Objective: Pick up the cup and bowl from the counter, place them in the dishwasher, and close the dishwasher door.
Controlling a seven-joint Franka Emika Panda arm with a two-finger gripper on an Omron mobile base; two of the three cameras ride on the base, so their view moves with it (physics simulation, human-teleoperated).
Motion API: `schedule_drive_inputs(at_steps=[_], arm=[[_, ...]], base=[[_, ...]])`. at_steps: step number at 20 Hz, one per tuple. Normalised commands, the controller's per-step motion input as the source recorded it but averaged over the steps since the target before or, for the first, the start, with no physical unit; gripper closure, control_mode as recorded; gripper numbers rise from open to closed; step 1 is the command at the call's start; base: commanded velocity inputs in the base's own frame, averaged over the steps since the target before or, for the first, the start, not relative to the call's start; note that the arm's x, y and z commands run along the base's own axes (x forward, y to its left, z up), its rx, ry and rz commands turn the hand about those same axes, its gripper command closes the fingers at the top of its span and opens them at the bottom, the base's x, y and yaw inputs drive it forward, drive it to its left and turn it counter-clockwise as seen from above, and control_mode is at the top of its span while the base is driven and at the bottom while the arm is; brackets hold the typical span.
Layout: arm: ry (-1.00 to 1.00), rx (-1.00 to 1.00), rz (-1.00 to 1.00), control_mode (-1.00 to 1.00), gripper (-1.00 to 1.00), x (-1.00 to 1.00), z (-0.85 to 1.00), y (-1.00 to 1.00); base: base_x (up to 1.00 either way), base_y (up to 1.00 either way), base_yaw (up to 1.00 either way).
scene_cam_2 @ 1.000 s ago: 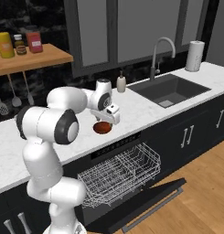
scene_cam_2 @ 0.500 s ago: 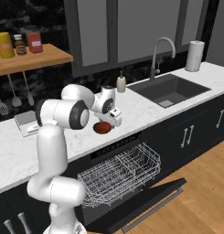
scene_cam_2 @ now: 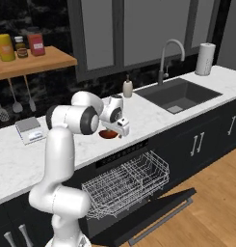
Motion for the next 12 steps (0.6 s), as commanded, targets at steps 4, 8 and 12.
schedule_drive_inputs(at_steps=[4,8,12], arm=[[-0.01,0.00,0.00,-1.00,-1.00,0.00,-0.34,0.00],[-0.01,0.03,0.00,-1.00,1.00,0.00,-0.31,0.00],[-0.01,0.05,0.00,-1.00,1.00,-0.03,-0.23,0.00]], base=[[0.00,0.00,0.00],[0.00,0.00,0.00],[0.00,0.00,0.00]])
